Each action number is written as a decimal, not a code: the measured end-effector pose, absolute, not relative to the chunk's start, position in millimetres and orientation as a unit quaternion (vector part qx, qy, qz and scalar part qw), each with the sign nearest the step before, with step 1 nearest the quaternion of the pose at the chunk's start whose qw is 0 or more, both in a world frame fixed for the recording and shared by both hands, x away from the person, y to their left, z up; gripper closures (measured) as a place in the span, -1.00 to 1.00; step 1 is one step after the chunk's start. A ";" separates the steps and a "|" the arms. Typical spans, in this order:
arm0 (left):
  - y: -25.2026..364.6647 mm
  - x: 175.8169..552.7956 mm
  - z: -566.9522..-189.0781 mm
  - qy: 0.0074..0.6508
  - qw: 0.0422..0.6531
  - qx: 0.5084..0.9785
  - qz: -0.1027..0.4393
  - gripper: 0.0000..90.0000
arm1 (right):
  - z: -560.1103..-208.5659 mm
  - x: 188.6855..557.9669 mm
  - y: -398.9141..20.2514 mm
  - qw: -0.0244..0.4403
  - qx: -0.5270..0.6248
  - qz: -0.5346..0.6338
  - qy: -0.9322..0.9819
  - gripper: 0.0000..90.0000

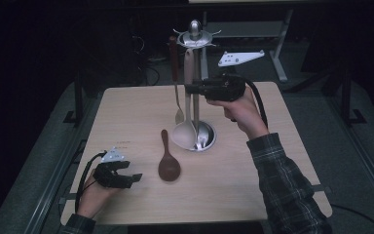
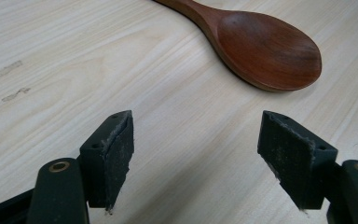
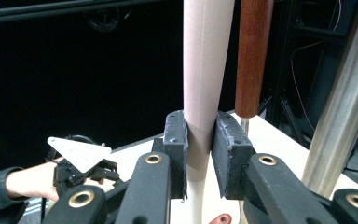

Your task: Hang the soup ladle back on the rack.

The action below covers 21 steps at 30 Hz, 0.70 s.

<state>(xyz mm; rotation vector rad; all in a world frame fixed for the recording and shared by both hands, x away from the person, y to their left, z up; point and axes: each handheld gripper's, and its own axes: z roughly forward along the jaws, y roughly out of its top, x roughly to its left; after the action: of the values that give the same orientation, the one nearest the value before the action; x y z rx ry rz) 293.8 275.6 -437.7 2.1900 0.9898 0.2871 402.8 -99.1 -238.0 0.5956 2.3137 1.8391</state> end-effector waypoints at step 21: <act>275.4 295.0 -441.2 0.387 0.345 0.849 0.102 -0.41 | -251.2 412.1 -111.6 0.063 0.237 0.636 0.732 0.62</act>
<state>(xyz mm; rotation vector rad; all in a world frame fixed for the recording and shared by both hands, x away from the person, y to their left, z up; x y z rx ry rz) 295.0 275.4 -441.2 2.2045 1.0055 0.2639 412.1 -111.6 -251.2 0.7150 2.2122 1.9209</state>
